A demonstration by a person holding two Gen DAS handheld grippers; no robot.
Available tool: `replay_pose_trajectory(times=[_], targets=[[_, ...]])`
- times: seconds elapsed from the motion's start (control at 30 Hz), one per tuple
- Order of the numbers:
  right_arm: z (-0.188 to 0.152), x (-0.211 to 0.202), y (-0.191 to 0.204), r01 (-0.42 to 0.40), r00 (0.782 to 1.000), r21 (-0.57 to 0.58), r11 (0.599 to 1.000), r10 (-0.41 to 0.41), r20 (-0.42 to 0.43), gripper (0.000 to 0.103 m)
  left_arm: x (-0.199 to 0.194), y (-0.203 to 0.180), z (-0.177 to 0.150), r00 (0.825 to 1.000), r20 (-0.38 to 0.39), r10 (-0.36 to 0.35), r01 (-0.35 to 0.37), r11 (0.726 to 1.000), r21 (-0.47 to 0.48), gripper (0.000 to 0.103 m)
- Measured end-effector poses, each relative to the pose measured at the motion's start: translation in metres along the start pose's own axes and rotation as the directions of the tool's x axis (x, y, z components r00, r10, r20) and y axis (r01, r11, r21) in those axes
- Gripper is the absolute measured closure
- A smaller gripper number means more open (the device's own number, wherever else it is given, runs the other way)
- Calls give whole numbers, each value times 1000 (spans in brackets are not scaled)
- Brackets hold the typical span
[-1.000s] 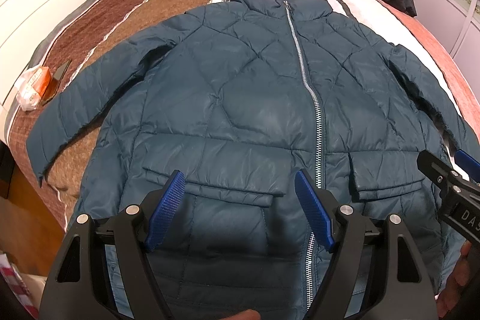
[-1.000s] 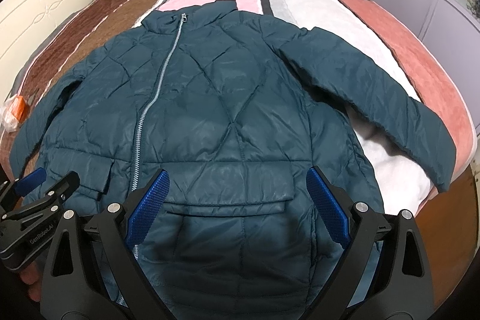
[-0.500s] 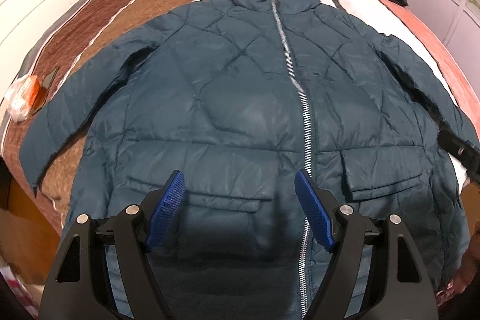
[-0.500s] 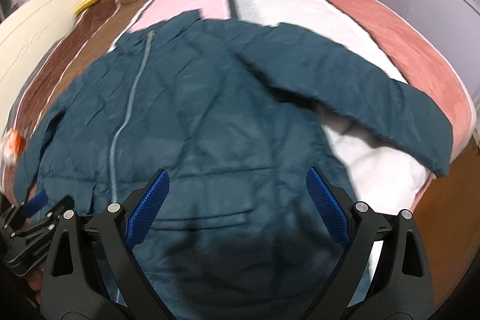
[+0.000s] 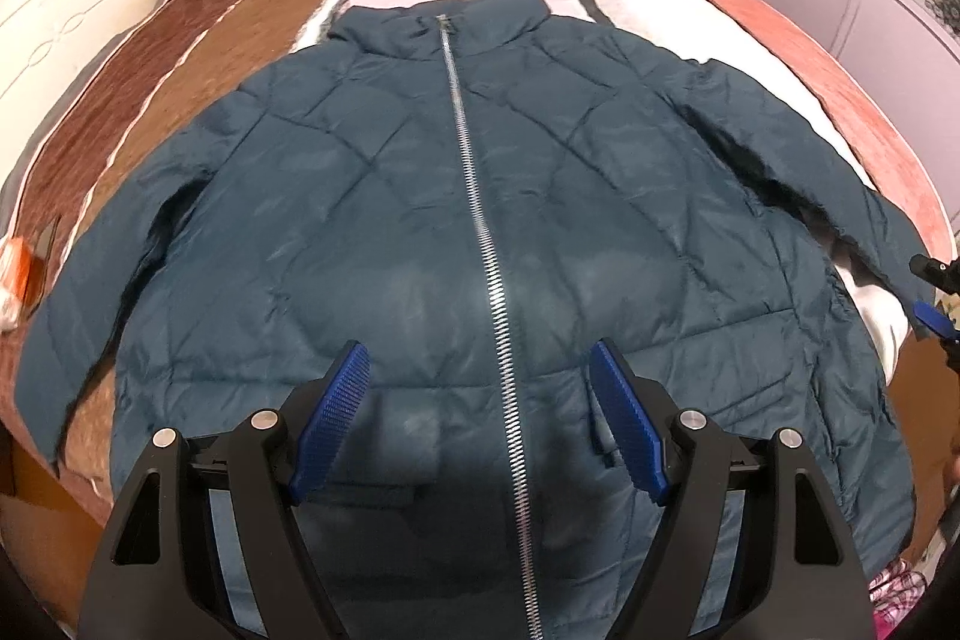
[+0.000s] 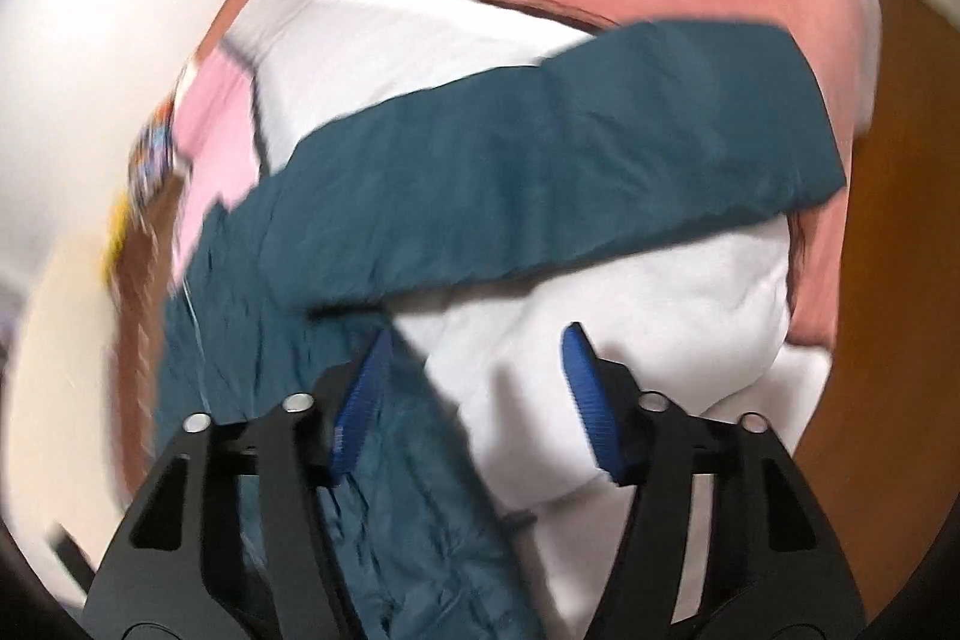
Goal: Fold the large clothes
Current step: 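Grasp the jacket sleeve cuff with the right tool and lift it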
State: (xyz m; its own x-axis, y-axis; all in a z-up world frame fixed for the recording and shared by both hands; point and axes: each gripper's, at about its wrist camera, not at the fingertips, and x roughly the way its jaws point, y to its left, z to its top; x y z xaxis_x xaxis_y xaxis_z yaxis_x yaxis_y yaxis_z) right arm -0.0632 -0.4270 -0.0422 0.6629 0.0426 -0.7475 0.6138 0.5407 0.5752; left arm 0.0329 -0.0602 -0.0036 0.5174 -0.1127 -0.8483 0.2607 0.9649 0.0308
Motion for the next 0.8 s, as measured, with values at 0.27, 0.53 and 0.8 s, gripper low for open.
replay_pose_trajectory(times=[0.27, 0.53, 0.8], targets=[[34, 14, -54, -99, 994, 251, 963, 104, -10, 54, 13, -7, 2, 999, -39, -9, 10, 1000, 16, 29], [49, 29, -78, -108, 994, 399, 910, 102, 36, 54, 21, -6, 4, 999, -53, -11, 12, 1000, 12, 29], [36, 21, -88, -113, 993, 499, 859, 113, 29, 54, 20, 5, 3, 999, -41, -27, 26, 999, -21, 29]])
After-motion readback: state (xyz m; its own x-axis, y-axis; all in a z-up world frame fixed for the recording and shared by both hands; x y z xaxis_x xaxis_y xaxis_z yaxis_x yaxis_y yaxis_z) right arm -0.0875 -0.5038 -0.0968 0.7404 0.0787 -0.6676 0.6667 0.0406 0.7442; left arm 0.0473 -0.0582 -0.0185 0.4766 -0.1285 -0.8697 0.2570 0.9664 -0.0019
